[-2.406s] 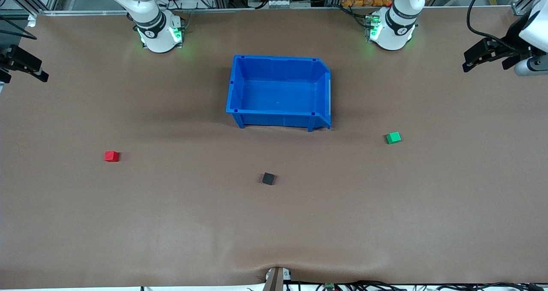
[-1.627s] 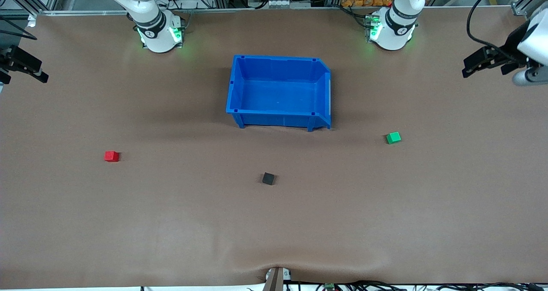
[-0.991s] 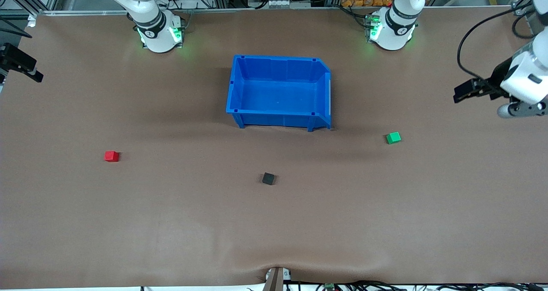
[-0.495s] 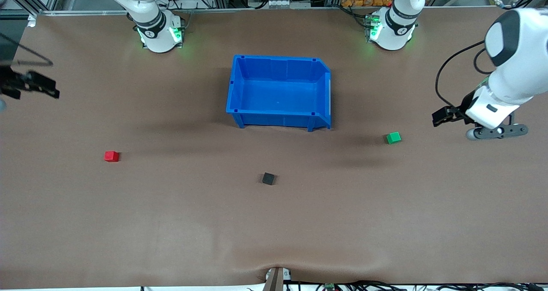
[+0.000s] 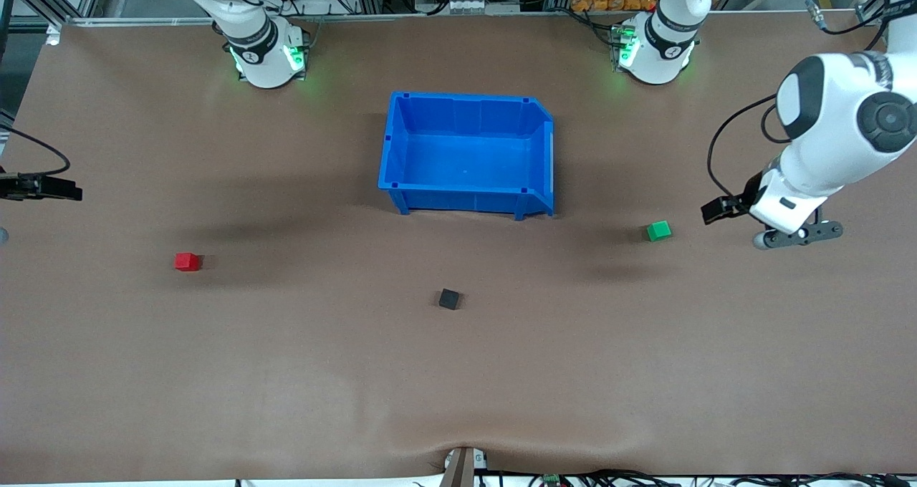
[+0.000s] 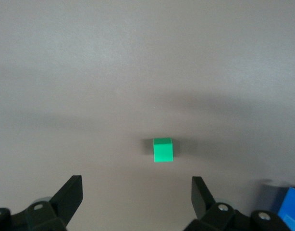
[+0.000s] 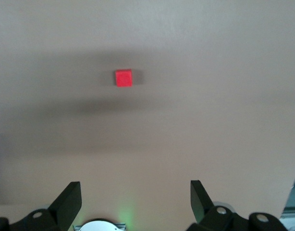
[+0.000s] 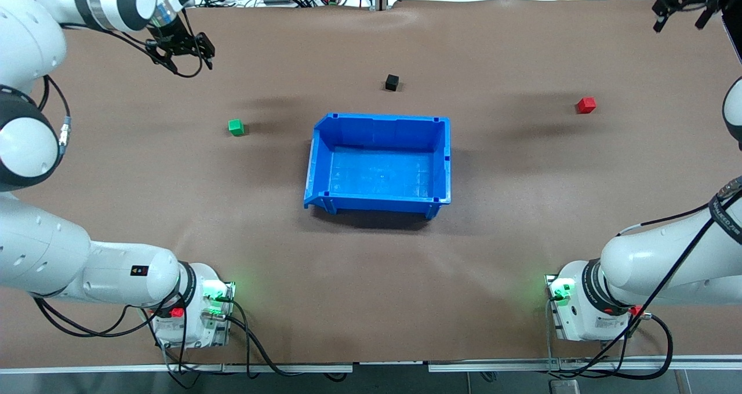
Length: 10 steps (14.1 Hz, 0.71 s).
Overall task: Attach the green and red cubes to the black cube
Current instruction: 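Grasp the green cube with the left gripper while the right gripper grasps the red cube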
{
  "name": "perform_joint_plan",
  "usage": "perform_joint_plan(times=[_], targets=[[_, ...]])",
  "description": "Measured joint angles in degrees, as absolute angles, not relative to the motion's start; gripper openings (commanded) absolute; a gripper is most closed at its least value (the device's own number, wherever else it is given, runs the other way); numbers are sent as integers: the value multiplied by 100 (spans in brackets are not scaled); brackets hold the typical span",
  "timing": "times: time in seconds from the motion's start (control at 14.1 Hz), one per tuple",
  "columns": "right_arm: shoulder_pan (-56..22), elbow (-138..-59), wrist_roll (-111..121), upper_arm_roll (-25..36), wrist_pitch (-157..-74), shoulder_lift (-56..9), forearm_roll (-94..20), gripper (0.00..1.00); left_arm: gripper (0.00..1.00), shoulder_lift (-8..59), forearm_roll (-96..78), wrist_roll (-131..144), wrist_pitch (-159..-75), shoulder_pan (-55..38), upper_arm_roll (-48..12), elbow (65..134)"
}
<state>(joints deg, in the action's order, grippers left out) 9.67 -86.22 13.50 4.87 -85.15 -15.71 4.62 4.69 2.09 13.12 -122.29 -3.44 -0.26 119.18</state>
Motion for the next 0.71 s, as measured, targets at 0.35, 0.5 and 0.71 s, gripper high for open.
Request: perform_joint_plan(times=[0.35,0.5,0.71], targets=[[1208,-8736,1365,477,-9827,-2946,334,100,100,845,209,1566,-13311,-341,-29,12485],[1202,-8734,1365,424,-10140,-3370,273,100,100,1015,209,1698,-13753,-339,-28,12716],[1181,-8718,1365,366,-10564,-3650,190,100,100,1378,209,2031,-14187,-356,-58,12887]])
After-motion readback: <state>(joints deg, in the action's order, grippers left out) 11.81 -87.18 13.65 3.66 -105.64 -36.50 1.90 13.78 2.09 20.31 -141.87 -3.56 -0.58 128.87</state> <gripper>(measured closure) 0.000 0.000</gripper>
